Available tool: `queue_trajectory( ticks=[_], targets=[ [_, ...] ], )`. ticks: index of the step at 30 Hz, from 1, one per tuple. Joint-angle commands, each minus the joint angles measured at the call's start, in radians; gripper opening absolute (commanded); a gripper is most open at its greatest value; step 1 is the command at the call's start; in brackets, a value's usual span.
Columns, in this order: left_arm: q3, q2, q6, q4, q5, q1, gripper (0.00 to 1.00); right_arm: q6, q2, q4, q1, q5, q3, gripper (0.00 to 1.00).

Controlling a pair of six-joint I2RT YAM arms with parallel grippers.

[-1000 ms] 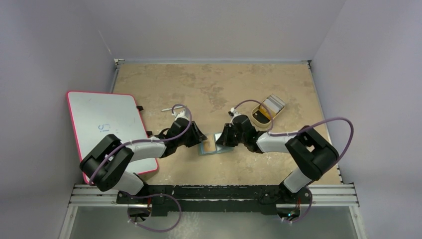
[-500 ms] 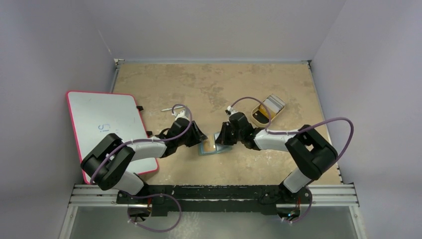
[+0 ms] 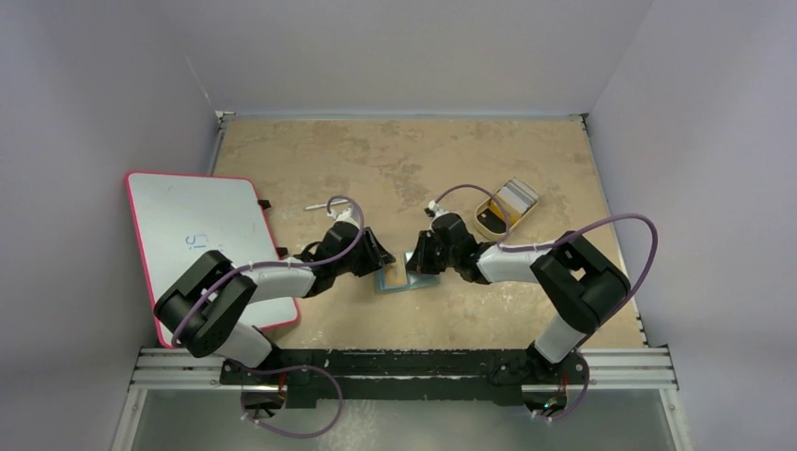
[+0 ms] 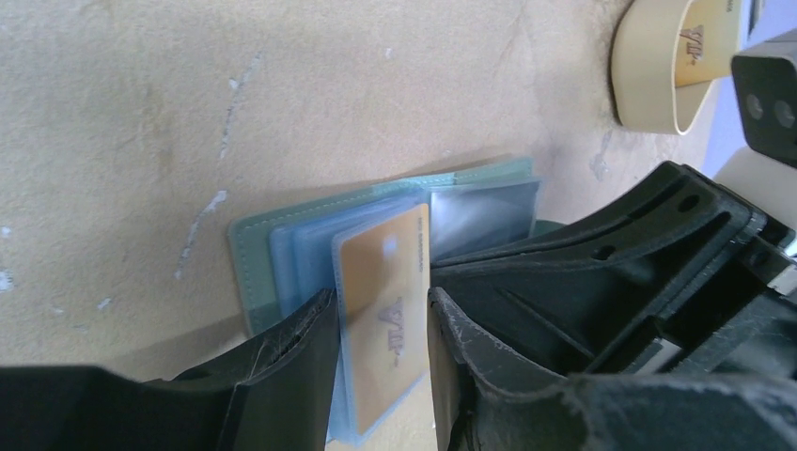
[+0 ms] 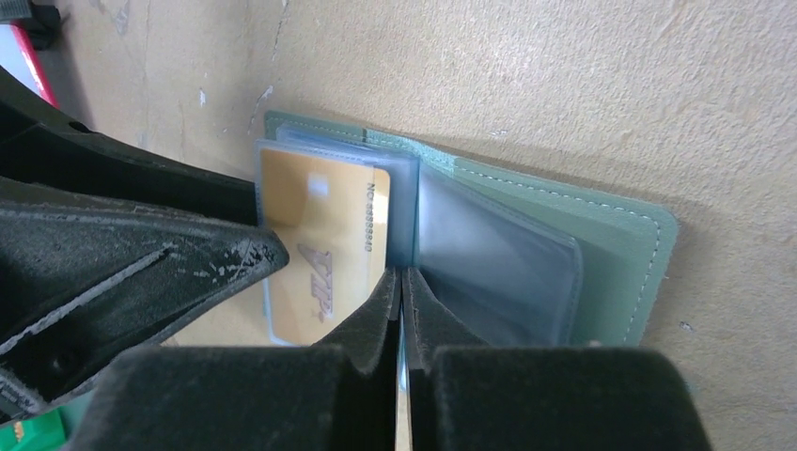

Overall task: Put the credit cards into the card holder
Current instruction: Insert the credit card into the card holder, then turn over the card slot in the card holder.

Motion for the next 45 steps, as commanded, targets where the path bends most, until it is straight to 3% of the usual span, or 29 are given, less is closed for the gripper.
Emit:
queue_trajectory(
  ticks=[1, 18, 27, 37, 45],
  targets=[
    [0.009, -0.016, -0.019, 0.077, 0.050, 0.001, 0.38, -0.004, 0.033, 0.012, 0.007, 0.006, -0.016, 0.00],
    [0.023, -0.064, -0.020, 0.082, 0.076, -0.009, 0.36, -0.028, -0.012, -0.014, 0.007, 0.040, -0.007, 0.02],
    [0.040, -0.080, -0.013, 0.065, 0.078, -0.014, 0.37, -0.074, -0.116, -0.176, 0.007, 0.132, 0.045, 0.04],
    [0.053, -0.013, -0.016, 0.131, 0.118, -0.015, 0.37, -0.077, -0.105, -0.160, 0.005, 0.110, 0.030, 0.03],
    [0.113, 0.023, -0.018, 0.150, 0.140, -0.033, 0.37, -0.102, -0.196, -0.264, -0.006, 0.213, 0.057, 0.04]
  ],
)
